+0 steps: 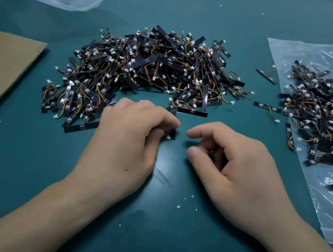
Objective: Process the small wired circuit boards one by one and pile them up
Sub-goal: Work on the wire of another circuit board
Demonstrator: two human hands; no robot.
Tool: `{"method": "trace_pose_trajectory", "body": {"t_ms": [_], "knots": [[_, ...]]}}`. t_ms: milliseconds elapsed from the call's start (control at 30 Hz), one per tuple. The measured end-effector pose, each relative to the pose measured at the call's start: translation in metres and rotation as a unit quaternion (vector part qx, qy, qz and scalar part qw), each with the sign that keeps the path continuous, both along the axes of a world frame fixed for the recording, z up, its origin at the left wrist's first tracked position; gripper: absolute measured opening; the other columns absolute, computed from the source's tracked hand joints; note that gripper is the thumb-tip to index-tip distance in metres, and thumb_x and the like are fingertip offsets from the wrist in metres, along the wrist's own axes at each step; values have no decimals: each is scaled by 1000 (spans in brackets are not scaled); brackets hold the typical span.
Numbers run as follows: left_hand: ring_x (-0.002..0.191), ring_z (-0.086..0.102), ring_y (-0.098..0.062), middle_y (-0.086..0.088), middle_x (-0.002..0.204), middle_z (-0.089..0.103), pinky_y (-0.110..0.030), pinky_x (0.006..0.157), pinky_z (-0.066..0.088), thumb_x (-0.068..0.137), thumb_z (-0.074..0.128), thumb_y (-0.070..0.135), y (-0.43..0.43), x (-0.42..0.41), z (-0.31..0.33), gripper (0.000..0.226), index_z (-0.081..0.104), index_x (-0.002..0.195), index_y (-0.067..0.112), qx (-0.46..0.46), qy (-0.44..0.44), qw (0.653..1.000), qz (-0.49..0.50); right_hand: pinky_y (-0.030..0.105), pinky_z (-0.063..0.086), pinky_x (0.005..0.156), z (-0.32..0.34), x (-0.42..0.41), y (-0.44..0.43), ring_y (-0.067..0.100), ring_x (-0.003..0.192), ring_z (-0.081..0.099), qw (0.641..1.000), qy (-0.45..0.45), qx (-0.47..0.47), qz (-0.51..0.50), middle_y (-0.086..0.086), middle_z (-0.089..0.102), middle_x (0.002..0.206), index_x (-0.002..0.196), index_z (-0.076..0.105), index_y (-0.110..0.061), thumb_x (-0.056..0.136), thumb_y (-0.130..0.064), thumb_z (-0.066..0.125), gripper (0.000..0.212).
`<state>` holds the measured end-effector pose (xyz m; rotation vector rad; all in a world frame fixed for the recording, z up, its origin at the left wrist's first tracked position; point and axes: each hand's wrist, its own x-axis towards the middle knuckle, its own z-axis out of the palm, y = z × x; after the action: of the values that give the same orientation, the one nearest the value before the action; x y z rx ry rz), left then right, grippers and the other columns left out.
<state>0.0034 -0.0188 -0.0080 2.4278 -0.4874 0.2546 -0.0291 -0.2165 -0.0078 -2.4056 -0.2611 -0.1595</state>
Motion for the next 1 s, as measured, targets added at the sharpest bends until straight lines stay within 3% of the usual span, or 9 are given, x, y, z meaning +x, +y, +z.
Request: {"method": "trace_pose_trajectory", "body": {"t_ms": [133,300,467,533,633,767,900,1000], "knots": [[94,60,-5,11,100,66,-17,88,45,86,59,-12,1,0,2,42,71,112,19,-59,-13,995,-83,33,49,66,1,0,0,2,72,56,1000,-3,-25,8,-23,63,82,113,62,-46,90,-45,61,23],[102,69,-12,9,102,70,-28,87,58,83,63,-15,0,0,-1,42,70,113,14,-145,20,984,-104,35,51,69,3,-1,1,2,77,57,998,-4,-51,25,-20,59,83,105,72,-42,89,-45,64,18],[101,72,-24,5,100,73,-34,82,62,75,44,-7,1,-2,0,49,70,108,20,-240,84,963,-89,34,49,67,3,-1,2,3,77,56,997,0,-68,22,-19,58,82,91,67,-39,88,-46,64,8],[91,73,-25,0,93,74,-41,76,63,75,45,-4,3,1,3,43,72,98,21,-293,92,950,-52,30,47,65,3,-1,1,1,76,54,998,-3,-62,18,-20,59,83,99,65,-41,87,-47,65,13],[79,72,-25,-5,83,73,-39,67,62,76,43,-4,5,5,6,37,72,87,17,-369,106,923,-11,33,50,67,5,-2,0,1,76,54,996,-18,-77,45,-20,58,85,119,67,-42,92,-46,62,28],[80,72,-20,0,82,74,-32,71,60,76,45,-1,2,5,9,35,72,87,18,-312,133,940,-34,38,48,67,7,-5,7,20,81,58,978,-45,-168,115,-9,56,90,132,67,-33,99,-46,54,37],[80,71,-17,10,82,74,-24,71,55,77,50,1,-4,-3,9,33,72,86,24,-215,103,970,-55,41,51,71,7,-3,8,18,84,61,985,-34,-132,103,-12,61,89,102,70,-30,97,-40,60,15],[80,70,-12,14,82,73,-17,70,52,78,51,1,-3,-4,10,33,72,85,26,-189,88,977,-53,40,50,69,6,-3,8,17,79,58,985,-41,-140,96,-13,60,86,93,65,-28,96,-36,61,10]]}}
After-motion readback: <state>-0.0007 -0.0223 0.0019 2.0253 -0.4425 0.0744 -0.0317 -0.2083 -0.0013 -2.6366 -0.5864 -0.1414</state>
